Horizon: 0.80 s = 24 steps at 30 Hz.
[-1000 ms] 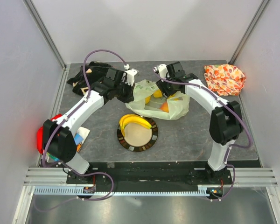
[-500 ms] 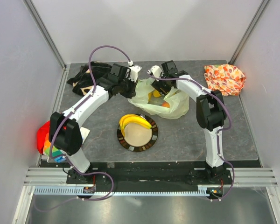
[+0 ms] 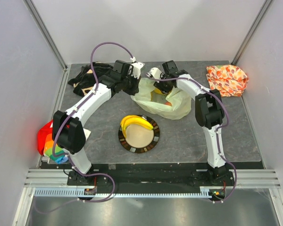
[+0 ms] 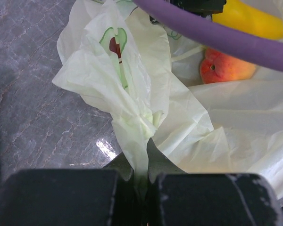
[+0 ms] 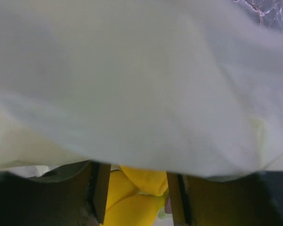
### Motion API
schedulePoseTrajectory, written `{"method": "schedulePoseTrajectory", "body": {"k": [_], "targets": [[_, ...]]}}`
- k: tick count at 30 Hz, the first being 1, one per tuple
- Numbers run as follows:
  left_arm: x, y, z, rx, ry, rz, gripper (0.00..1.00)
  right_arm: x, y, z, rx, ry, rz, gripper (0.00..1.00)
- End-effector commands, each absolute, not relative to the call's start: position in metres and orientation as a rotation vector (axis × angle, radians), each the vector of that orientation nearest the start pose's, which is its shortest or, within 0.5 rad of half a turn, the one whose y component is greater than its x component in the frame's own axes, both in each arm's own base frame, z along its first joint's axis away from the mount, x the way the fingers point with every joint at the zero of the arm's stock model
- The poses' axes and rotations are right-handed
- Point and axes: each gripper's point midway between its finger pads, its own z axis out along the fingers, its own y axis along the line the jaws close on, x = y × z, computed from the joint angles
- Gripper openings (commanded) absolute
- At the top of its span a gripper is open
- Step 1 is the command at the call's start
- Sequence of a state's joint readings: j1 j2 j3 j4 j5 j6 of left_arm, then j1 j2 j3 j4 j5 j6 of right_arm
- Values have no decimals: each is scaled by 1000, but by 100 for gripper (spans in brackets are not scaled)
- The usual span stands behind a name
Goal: Take the fake fruits out of the plastic bag
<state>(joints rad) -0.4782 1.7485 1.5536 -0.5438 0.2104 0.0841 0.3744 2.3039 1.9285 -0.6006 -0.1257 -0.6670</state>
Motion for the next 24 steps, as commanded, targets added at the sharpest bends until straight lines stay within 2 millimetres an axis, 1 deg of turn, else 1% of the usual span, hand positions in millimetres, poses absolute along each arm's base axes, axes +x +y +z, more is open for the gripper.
{"method": "schedulePoseTrajectory", "body": {"k": [1, 2, 3, 4, 5, 6, 7, 8, 9, 10, 12, 13, 14, 15, 16, 17, 19, 20, 21, 23, 24], "targets": [[421, -247, 205, 735, 2136, -413, 2, 512, 194, 38, -1315, 2211, 57, 33], [422, -246, 205, 729, 2138, -408, 2, 514, 192, 30, -1279, 2248, 43, 28], [423, -245, 205, 720, 2140, -407, 2, 523, 195, 41, -1239, 2237, 39, 24], [424, -245, 206, 716, 2138, -409, 2, 527, 191, 69, -1168, 2226, 69, 19], [424, -245, 207, 713, 2136, -408, 2, 528, 190, 87, -1123, 2210, 101, 18], [425, -246, 207, 704, 2138, -415, 2, 521, 197, 104, -1089, 2195, 204, 18], [426, -248, 209, 701, 2132, -421, 2, 517, 195, 142, -1050, 2144, 244, 19], [427, -248, 209, 697, 2133, -425, 2, 511, 197, 161, -1044, 2114, 288, 18], [427, -249, 209, 693, 2135, -429, 2, 496, 205, 175, -1058, 2095, 386, 18], [429, -251, 211, 691, 2128, -432, 1, 484, 207, 207, -1059, 2036, 411, 19], [433, -252, 214, 690, 2117, -435, 2, 461, 215, 226, -1069, 1996, 516, 19], [434, -253, 215, 687, 2113, -430, 2, 450, 216, 248, -1063, 1954, 535, 19], [435, -254, 214, 692, 2113, -433, 2, 441, 218, 248, -1065, 1955, 567, 19], [438, -255, 217, 692, 2103, -433, 2, 434, 219, 253, -1060, 1948, 592, 19], [439, -255, 219, 695, 2098, -432, 2, 426, 222, 264, -1064, 1920, 623, 19], [440, -257, 219, 704, 2093, -428, 2, 421, 222, 264, -1063, 1922, 640, 20], [447, -256, 229, 692, 2069, -409, 2, 410, 228, 271, -1067, 1904, 707, 19], [450, -256, 233, 685, 2056, -402, 2, 404, 230, 269, -1074, 1910, 741, 19], [455, -257, 246, 673, 2026, -394, 2, 398, 230, 264, -1078, 1935, 777, 20], [460, -257, 257, 665, 1991, -373, 1, 389, 233, 263, -1088, 1943, 831, 19], [465, -256, 266, 661, 1966, -362, 2, 383, 233, 270, -1092, 1931, 843, 19]]}}
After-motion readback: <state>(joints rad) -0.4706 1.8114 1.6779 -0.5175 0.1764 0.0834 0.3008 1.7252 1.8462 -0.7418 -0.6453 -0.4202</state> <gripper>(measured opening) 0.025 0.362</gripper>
